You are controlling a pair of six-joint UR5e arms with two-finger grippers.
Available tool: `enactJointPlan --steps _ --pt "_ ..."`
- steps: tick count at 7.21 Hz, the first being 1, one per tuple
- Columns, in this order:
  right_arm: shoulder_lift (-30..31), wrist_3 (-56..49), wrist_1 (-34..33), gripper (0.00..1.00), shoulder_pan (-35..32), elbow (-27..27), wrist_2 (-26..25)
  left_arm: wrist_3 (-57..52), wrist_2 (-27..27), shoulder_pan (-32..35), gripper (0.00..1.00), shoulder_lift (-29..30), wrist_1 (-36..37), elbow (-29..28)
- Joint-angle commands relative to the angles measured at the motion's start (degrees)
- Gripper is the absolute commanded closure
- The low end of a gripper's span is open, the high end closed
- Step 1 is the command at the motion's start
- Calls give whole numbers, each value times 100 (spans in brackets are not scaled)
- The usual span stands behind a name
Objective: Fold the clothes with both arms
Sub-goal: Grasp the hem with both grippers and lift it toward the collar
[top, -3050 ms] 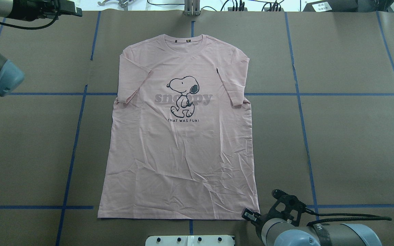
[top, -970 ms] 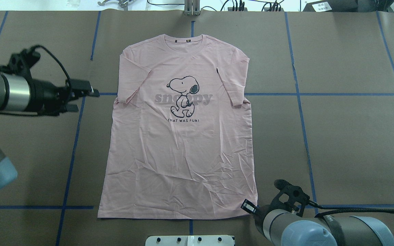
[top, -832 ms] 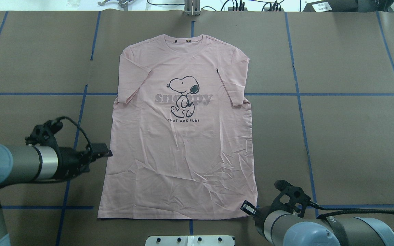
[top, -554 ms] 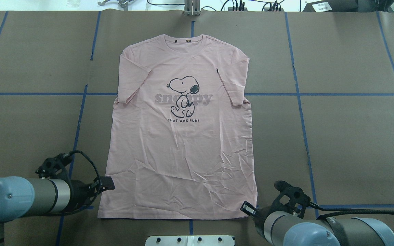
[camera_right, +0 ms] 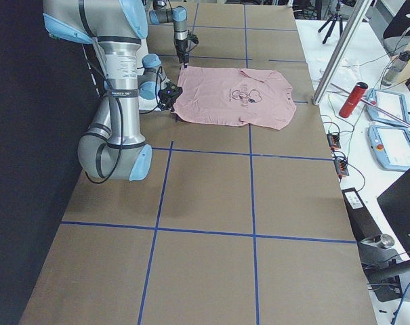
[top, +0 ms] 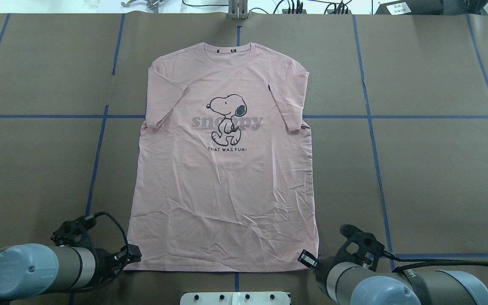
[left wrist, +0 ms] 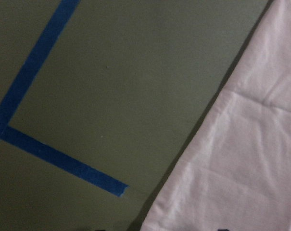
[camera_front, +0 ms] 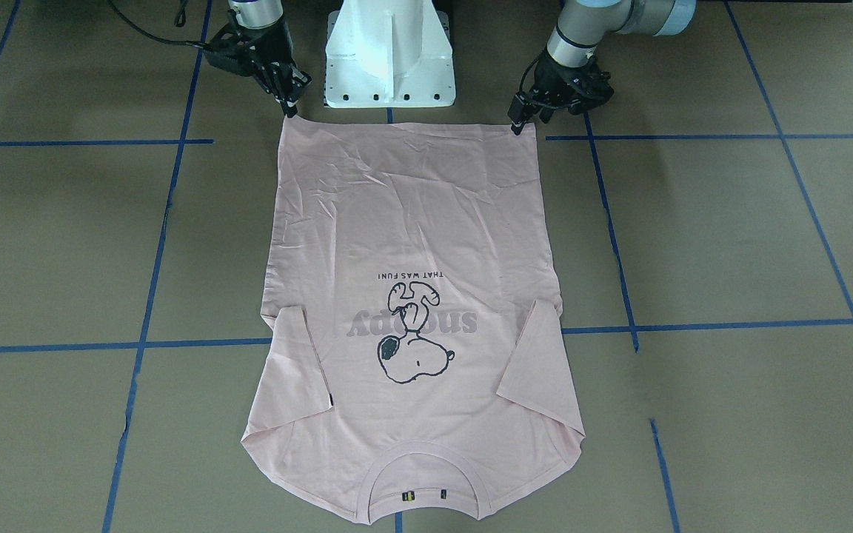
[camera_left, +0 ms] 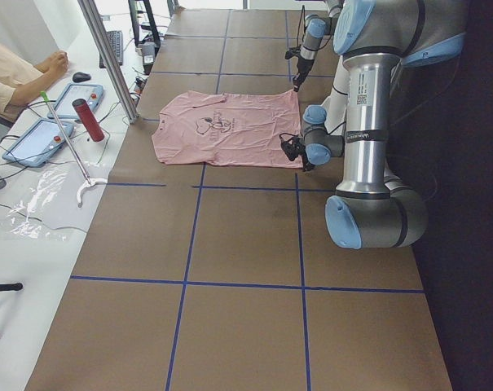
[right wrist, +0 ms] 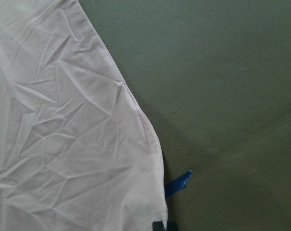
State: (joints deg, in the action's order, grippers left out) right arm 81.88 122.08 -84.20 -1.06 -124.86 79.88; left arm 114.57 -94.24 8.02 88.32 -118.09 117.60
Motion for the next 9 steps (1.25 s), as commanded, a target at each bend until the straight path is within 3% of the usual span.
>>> enactJointPlan --steps 1,2,4,6,7,9 --pt "3 0 0 100 9 -4 -7 178 -7 -37 86 1 14 26" --pt "3 0 0 100 18 -4 -16 197 -7 -28 100 1 14 43" --pt "12 9 0 100 27 -4 -25 197 -7 -11 100 1 14 44" --pt "81 9 -9 100 18 -91 -25 589 98 -89 100 -8 23 445" --pt "456 9 -9 100 149 -509 -16 819 247 -586 100 -17 223 726" --pt "1187 9 0 100 431 -1223 -7 2141 527 -1238 100 36 1345 1394"
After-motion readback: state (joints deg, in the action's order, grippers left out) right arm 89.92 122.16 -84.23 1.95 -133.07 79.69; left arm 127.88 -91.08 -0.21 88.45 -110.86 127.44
